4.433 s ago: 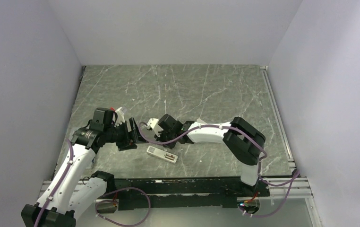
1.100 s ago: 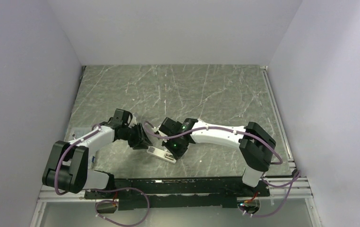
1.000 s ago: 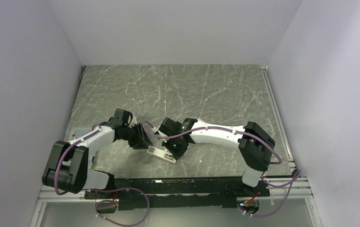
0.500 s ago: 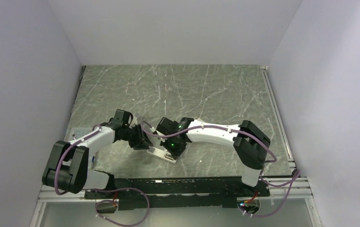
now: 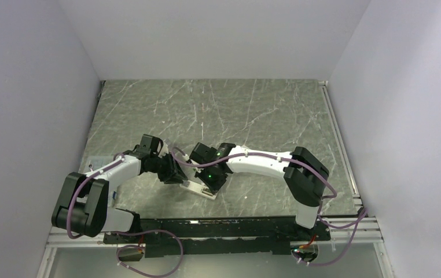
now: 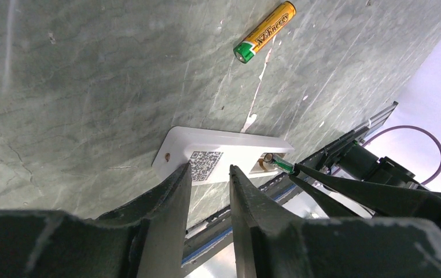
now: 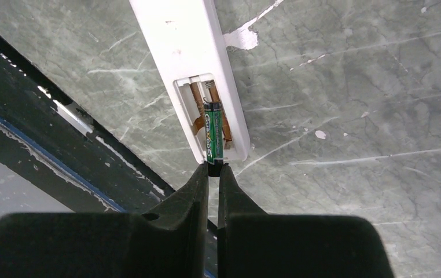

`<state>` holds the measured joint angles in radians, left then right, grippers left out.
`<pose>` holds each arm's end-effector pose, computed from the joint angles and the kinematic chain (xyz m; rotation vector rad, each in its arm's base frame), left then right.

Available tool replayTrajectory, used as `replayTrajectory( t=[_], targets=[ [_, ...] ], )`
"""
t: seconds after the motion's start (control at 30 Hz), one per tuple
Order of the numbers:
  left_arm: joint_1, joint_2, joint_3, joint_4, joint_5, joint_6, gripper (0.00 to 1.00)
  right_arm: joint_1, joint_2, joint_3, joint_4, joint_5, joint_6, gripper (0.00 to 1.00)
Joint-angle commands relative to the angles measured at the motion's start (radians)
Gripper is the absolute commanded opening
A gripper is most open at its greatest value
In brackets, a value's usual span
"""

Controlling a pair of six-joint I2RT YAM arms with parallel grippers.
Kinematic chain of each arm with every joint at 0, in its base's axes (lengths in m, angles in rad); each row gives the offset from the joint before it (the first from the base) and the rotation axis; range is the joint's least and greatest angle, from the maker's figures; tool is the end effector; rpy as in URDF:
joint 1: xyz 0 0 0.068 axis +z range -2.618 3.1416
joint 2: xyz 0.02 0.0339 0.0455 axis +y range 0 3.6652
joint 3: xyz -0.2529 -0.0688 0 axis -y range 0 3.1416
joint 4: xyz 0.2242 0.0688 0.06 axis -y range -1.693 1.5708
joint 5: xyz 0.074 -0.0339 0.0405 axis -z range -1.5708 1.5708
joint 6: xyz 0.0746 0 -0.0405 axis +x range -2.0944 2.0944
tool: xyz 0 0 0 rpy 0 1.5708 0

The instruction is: Load the batteries into the remote control

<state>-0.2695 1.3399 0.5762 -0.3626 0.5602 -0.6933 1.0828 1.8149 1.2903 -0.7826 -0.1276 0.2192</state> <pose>0.2059 -0.0980 0.1241 -0.4157 2.8079 -1.0186 0.1528 0.3081 0.1557 -1.2717 2.6993 0.3913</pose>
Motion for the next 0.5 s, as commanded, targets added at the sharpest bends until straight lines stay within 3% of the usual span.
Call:
replayTrajectory(
  t=[0.0, 0.47],
  targets=[
    [-0.005, -0.012, -0.007, 0.016, 0.017, 0.0, 0.36, 0.005, 0.009, 0.043, -0.019, 0.038, 0.021, 0.0],
    [-0.008, -0.01, -0.012, 0.025, 0.018, -0.003, 0.35, 0.005, 0.022, 0.046, -0.025, 0.048, 0.029, 0.0]
  ],
)
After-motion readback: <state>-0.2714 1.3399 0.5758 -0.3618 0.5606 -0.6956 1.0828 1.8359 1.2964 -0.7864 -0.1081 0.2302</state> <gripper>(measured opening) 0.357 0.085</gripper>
